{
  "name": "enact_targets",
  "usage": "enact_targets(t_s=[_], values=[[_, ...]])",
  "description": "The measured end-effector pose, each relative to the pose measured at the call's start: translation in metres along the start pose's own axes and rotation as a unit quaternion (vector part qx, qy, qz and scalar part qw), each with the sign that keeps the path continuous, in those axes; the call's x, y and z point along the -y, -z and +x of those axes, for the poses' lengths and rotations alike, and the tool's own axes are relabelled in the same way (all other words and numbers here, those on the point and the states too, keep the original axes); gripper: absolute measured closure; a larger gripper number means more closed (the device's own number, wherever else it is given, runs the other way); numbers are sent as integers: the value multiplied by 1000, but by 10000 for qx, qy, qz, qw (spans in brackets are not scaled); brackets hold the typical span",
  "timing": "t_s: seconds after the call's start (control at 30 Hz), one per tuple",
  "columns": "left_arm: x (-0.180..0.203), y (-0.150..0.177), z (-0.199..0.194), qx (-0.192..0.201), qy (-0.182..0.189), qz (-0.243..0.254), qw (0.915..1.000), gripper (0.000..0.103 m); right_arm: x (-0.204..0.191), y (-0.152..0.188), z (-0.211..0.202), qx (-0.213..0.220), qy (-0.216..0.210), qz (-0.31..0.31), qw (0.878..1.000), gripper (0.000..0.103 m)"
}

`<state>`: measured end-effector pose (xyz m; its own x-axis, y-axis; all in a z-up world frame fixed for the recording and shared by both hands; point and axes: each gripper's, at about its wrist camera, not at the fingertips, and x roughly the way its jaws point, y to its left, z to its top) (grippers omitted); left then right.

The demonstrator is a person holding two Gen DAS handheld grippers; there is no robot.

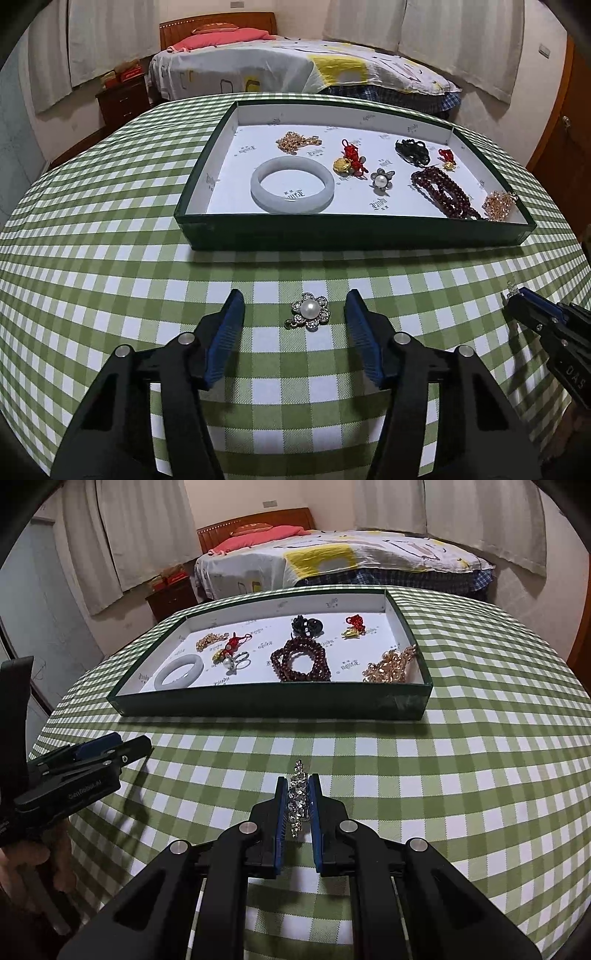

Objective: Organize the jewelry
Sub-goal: 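Grasp the pearl flower brooch with the left tool while the right tool grasps the rhinestone clip, then carry the pearl brooch into the tray with the left tool while the right tool carries the clip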

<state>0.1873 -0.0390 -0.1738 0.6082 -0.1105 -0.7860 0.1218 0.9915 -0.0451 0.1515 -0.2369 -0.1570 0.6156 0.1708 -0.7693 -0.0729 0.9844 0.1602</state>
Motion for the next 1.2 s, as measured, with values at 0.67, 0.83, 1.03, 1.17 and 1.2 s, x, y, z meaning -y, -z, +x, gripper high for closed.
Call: enact_targets(t_s=[0.67,0.83,1.03,1.17,1.2], values=[[-6,0,-1,39,194,-21,9998,83,-4,2,3,-33,-4,-37,10000,91],[-6,0,-1,40,198,-23,9998,83,-5,3,4,-41,0,-46,10000,91],[-8,0,-3,49,219,-86,9997,83,-5,3,4,-39,5,-47,10000,91],[-11,1,-5,88,241,-146,9996,83,-6,3,4,-41,9,-56,10000,91],[-11,1,-6,95,242,-147,9996,83,-6,4,3,-43,9,-61,10000,91]])
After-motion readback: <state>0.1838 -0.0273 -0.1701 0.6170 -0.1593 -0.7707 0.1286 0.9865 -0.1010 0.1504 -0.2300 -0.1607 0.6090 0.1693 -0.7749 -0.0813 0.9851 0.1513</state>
